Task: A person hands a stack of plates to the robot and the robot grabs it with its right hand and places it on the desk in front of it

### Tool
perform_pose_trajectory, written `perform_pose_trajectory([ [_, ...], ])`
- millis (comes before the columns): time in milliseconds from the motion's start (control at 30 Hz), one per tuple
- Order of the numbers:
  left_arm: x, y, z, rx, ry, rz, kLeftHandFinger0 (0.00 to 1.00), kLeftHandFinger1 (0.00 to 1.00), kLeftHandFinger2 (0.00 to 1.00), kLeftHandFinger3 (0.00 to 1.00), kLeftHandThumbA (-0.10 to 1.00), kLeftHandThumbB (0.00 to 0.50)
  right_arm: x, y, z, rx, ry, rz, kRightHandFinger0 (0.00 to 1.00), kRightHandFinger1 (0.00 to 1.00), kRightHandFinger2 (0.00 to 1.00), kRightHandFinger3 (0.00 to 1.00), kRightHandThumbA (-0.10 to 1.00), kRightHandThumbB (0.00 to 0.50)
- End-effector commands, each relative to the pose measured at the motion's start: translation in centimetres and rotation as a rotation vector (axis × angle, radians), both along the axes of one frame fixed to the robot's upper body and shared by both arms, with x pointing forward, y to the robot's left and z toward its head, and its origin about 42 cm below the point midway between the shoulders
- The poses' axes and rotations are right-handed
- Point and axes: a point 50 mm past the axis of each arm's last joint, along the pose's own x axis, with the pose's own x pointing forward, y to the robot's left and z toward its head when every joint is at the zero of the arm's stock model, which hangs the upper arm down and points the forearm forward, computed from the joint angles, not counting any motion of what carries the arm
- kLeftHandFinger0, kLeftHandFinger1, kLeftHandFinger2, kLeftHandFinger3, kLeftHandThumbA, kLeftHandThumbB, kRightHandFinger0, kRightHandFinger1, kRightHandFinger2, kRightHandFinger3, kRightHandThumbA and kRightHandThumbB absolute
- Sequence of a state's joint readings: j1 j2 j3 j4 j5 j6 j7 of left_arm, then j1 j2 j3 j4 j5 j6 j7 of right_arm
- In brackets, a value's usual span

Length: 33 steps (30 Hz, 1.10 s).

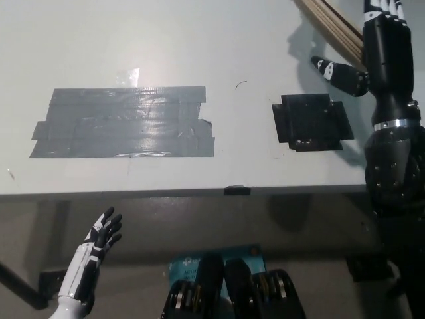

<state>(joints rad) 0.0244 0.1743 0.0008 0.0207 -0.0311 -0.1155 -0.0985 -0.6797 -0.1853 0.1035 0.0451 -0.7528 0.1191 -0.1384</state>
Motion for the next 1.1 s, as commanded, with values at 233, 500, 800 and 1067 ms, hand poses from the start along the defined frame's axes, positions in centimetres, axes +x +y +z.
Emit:
perform_pose_trajectory([
  [233, 0.6, -0.2, 1.1, 0.009, -0.055, -0.032, 1.0, 1.0, 1.0, 1.0, 0.95, 0.243, 4.8, -0.9, 3.1, -0.245, 0.08, -0.212, 1.0, 1.0, 1.0, 1.0, 0.65, 0.5],
  [500, 0.8, -0.2, 1.4, 0.01, -0.051, -0.034, 1.0, 1.0, 1.0, 1.0, 0.95, 0.224, 7.1, -1.6, 3.2, -0.255, -0.009, -0.365, 0.01, 0.01, 0.05, 0.35, 0.65, 0.349],
  [800, 1.1, -0.3, 1.5, 0.02, -0.054, -0.038, 1.0, 1.0, 1.0, 1.0, 0.97, 0.224, 6.3, -1.6, 3.6, -0.19, -0.168, -0.319, 0.0, 0.02, 0.29, 0.03, 0.82, 0.052],
  [1067, 1.5, -0.2, 1.7, 0.019, -0.06, -0.041, 1.0, 1.0, 1.0, 1.0, 0.97, 0.22, 4.6, -1.5, 5.4, -0.13, -0.323, -0.263, 0.0, 0.0, 0.28, 0.02, 0.75, 0.065],
])
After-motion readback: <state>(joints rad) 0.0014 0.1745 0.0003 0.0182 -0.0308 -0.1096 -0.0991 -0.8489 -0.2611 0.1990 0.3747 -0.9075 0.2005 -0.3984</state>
